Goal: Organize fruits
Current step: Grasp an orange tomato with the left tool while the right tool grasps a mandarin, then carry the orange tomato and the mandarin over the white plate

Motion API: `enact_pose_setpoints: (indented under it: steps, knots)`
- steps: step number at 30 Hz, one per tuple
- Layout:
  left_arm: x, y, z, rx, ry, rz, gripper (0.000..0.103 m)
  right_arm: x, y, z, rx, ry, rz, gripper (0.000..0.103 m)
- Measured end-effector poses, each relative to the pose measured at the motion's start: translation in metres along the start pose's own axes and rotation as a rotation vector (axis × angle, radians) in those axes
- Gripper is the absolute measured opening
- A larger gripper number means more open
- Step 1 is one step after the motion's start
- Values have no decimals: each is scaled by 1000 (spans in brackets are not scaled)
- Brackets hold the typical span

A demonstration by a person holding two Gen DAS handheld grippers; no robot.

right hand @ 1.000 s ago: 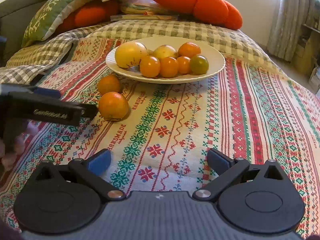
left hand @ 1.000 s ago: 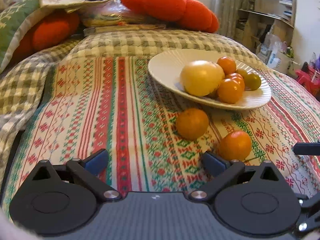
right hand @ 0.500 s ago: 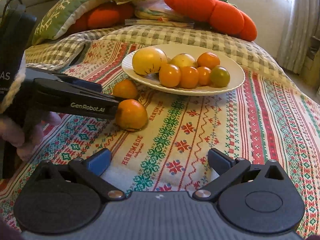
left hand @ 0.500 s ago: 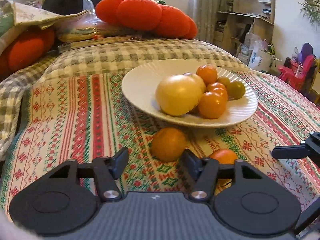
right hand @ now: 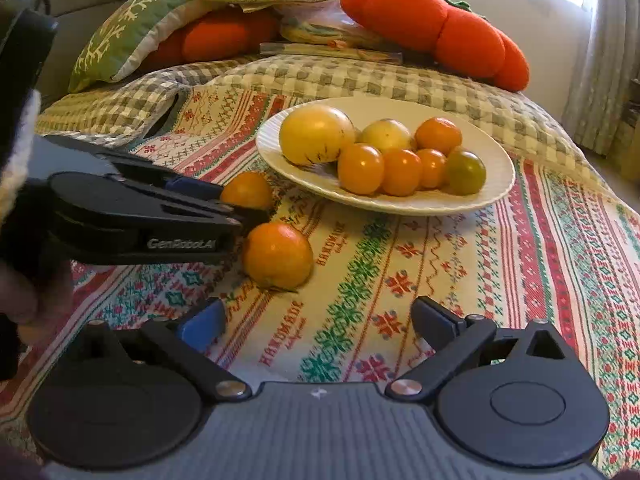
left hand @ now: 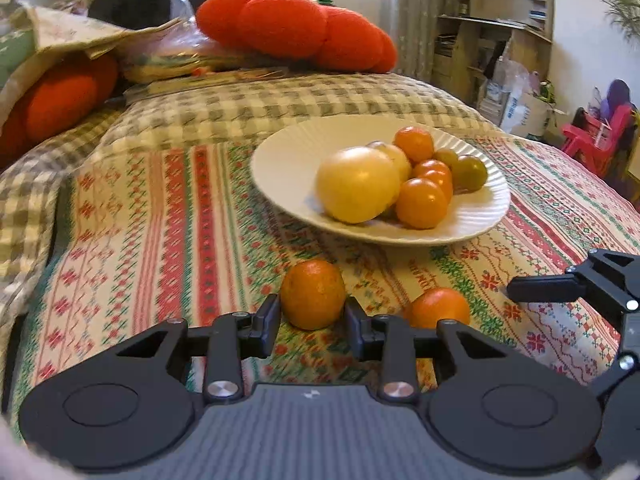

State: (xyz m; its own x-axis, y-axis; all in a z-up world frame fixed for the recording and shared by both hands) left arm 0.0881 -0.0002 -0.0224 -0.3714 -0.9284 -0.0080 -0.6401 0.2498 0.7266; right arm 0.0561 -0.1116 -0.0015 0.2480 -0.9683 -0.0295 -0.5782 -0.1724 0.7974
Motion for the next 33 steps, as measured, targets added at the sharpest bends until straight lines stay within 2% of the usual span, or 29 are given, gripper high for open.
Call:
enact_pose_setpoints:
  steps: [4,9,17,23,33]
  knots:
    - [-11,8,3,-24,42,-8,26,-2,-3,-4,5,3,0,91]
    - [-18,17,8,-38,71,-17,25,-3,-3,-11,13,11,-8,72]
    - [-26,29,13,-45,110,-15,25,-8,1,-15,44,31,-19,55]
    - [-24,32,15,-53,118,-10,25,-9,5,-17,50,37,-39,35]
    - [-16,39,14,-56,113,11,25,-4,13,-16,36,6,-61,34]
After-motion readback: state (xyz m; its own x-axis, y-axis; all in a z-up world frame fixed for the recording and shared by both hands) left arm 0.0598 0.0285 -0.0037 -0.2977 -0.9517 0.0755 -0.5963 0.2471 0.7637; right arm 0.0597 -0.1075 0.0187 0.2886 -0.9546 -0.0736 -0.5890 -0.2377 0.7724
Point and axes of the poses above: each gripper's, at about its wrist camera, not at the fingertips, and y roughly against the way its jaws point, x to its right, z to its underside, the point moved 1 cm from there along -y, roughly the way its jaws point, and after that the axes turned 6 degrees about -x, right-handed, at the moved point
